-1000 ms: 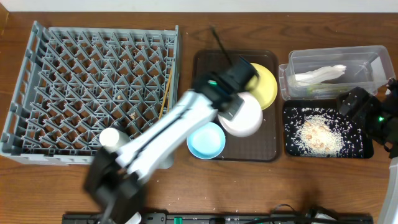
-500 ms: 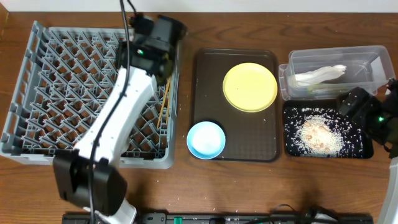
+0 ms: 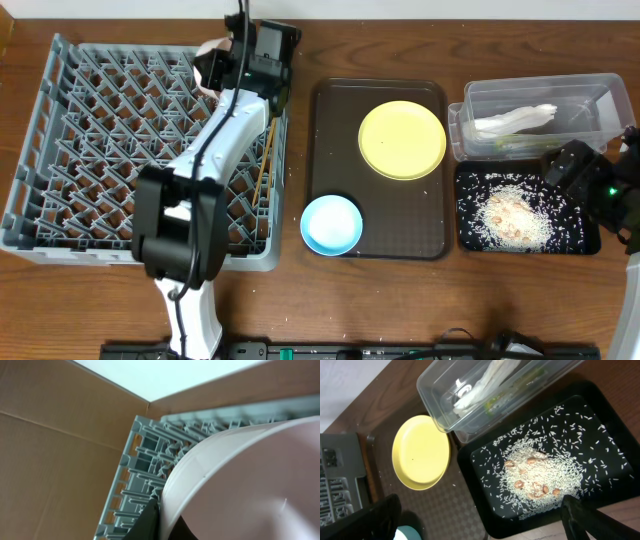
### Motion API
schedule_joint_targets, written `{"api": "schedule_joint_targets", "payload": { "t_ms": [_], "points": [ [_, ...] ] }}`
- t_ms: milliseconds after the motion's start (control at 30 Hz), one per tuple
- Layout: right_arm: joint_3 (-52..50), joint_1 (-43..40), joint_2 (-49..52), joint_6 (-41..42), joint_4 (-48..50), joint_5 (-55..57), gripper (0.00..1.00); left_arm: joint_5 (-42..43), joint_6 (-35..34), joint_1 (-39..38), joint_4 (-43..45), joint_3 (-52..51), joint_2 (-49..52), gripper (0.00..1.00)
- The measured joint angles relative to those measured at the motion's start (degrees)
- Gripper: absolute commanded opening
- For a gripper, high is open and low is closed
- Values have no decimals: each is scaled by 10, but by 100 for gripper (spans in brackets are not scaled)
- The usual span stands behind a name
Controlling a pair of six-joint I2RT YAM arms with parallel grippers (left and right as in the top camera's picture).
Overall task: Sort waste into correct bins and load items into the dishwasher
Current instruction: 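Carry the pink-white bowl left and set it in the dish rack, then move the left gripper back to the light-blue bowl and grasp its rim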
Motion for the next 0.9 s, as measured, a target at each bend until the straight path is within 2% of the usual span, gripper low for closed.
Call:
{"api": "schedule_joint_targets", "payload": {
  "t_ms": [433, 500, 600, 900],
  "points": [
    [0, 0, 0, 0, 0, 0, 99, -34, 12, -41, -5, -3, 17, 9],
    [0, 0, 0, 0, 0, 0, 99, -36, 12, -45, -6, -9, 17, 13],
    [0, 0, 0, 0, 0, 0, 99, -37, 8, -48, -31, -17, 17, 25],
    [0, 0, 0, 0, 0, 0, 99, -37, -21, -88, -110, -21, 17, 26]
  ]
}}
